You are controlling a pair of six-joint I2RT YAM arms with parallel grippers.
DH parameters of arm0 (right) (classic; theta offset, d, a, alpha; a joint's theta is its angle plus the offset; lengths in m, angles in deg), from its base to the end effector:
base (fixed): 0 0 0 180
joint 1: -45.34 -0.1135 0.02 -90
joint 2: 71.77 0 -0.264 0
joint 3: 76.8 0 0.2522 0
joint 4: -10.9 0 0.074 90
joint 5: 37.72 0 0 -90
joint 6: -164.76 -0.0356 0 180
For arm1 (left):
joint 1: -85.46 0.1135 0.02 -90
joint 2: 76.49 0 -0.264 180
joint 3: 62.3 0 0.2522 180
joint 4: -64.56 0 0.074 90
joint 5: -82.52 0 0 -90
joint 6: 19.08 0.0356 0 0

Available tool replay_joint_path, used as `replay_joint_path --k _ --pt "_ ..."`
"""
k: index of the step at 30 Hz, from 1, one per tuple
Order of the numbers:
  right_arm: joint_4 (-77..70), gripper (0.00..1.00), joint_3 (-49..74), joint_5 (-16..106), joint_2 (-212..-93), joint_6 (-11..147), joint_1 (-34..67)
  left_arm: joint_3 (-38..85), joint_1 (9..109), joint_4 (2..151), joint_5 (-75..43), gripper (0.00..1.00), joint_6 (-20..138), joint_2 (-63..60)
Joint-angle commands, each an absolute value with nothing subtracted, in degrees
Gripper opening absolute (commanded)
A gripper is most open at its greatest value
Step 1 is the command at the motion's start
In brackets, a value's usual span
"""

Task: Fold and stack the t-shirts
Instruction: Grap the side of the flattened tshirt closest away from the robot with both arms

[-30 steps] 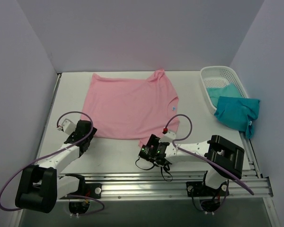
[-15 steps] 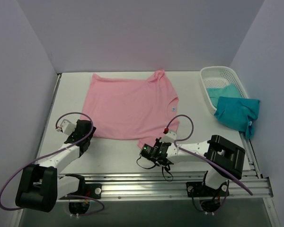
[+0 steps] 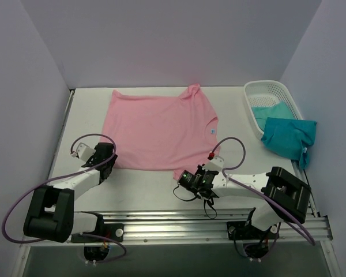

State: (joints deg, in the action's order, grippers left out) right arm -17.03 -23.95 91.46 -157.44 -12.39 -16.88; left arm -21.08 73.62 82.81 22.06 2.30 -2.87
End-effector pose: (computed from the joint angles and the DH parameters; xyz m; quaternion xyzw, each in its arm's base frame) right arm 0.1418 0.2210 0.1514 0.2794 0.8718 0.1437 0.3757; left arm 0.2239 -0.0290 0.1505 -0.5084 0.7602 -0.0270 0.4036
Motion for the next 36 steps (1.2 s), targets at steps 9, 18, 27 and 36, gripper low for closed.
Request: replay_joint_path --k 9,18,27,36 --pt "-17.8 0.0 -27.3 93.3 -151.6 -8.6 -13.3 -17.3 73.0 80.3 19.0 0.36 2.9 5.2" --pt "-16.9 0.0 -27.7 93.1 -150.7 -7.4 -12.8 -15.7 72.4 81.8 20.0 0.38 2.5 6.4" --pt "-18.0 0.0 -27.4 93.3 -149.6 -7.1 -12.6 -15.0 72.4 83.6 19.5 0.17 3.9 6.3" --pt "-24.7 0.0 -28.1 96.2 -142.5 -8.5 -12.5 -17.4 71.0 91.4 19.6 0.02 5.4 -7.6"
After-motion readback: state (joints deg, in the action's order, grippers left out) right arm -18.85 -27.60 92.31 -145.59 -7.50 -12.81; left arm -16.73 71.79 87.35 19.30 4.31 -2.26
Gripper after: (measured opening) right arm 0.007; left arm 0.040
